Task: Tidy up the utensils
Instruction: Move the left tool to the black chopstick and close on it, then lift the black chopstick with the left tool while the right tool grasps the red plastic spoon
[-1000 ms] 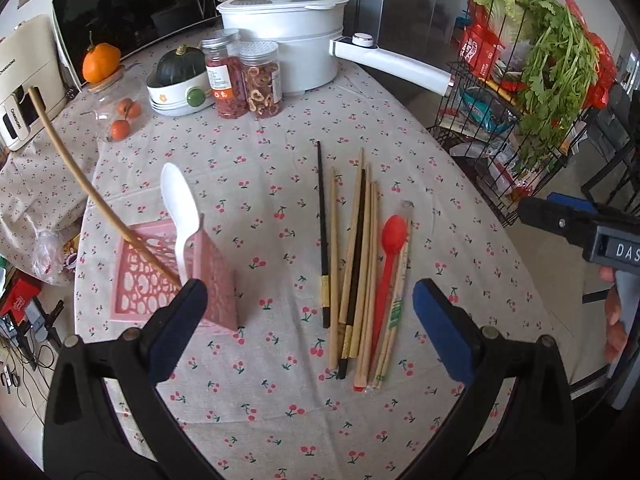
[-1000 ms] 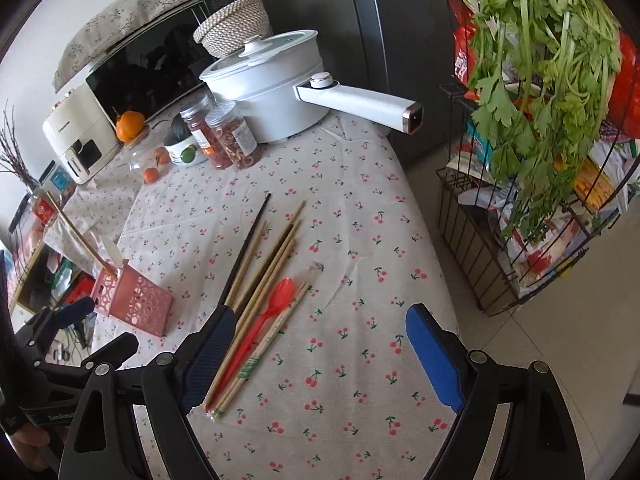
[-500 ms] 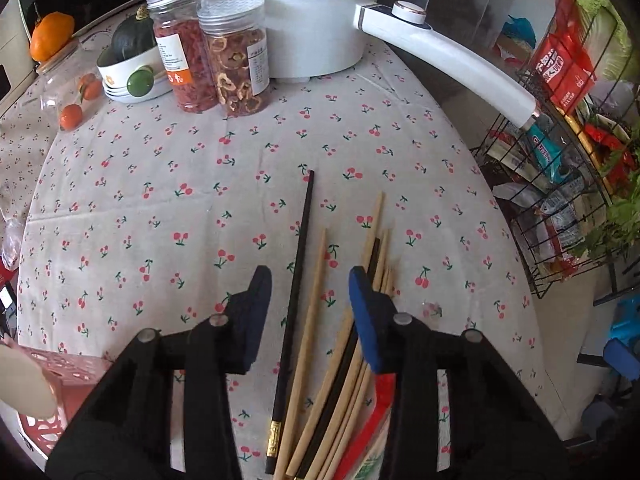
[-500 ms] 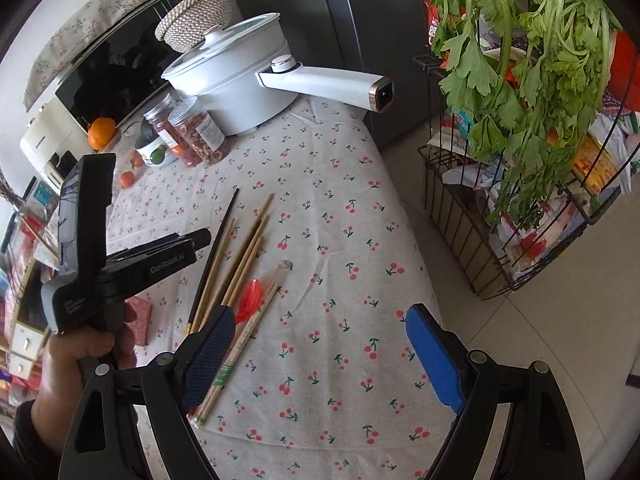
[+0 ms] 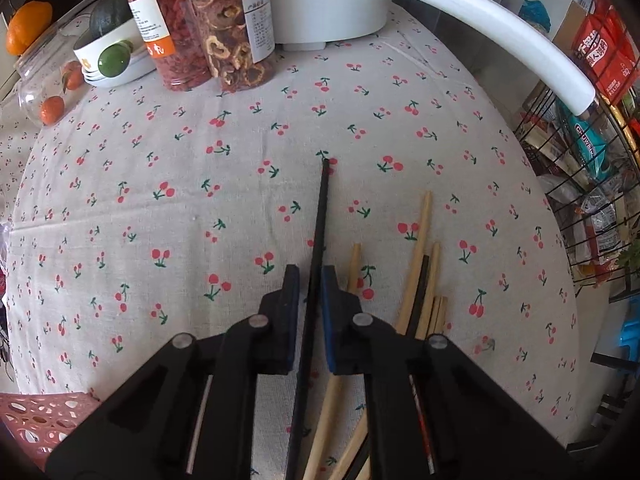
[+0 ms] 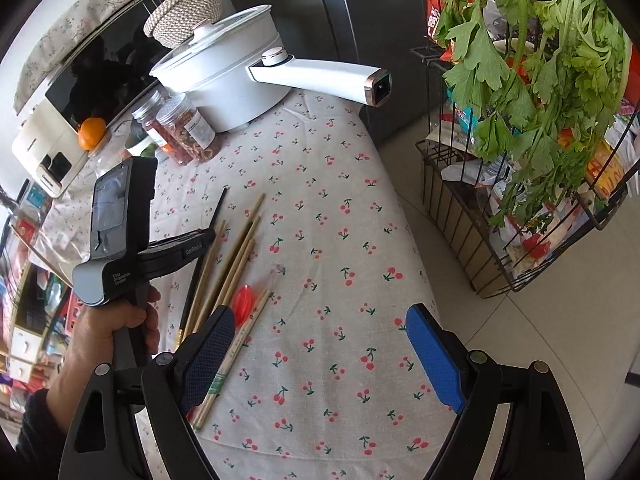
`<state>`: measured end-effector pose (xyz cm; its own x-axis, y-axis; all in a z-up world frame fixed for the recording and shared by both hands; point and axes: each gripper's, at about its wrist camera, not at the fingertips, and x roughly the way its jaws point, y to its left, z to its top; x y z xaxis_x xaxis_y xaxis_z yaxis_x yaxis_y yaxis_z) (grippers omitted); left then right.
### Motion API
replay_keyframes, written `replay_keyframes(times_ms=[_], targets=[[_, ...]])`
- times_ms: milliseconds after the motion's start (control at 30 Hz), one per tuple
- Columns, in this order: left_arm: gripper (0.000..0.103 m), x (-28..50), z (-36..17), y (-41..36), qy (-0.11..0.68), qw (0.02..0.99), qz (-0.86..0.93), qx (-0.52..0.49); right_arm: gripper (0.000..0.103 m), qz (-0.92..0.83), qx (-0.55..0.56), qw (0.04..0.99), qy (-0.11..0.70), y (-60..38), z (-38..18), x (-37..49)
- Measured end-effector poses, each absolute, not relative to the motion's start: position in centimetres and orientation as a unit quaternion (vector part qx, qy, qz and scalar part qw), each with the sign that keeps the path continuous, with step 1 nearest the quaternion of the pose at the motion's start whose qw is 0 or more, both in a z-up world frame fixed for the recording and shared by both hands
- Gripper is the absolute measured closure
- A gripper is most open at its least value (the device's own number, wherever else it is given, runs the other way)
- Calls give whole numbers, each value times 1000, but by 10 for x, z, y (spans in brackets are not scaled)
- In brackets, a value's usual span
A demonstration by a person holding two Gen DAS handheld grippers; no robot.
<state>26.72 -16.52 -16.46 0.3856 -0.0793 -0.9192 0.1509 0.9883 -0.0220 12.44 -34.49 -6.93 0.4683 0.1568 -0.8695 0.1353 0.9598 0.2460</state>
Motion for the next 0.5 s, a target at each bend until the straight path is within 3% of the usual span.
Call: replay_keyframes(times_ms=[67, 500], targets=[[96, 264, -165, -166, 555, 828, -65, 41, 15, 7, 138, 844, 518, -342, -71, 126], [97, 174, -93, -136, 490, 857, -147, 65, 15, 6, 98, 837, 539, -312, -84, 136]])
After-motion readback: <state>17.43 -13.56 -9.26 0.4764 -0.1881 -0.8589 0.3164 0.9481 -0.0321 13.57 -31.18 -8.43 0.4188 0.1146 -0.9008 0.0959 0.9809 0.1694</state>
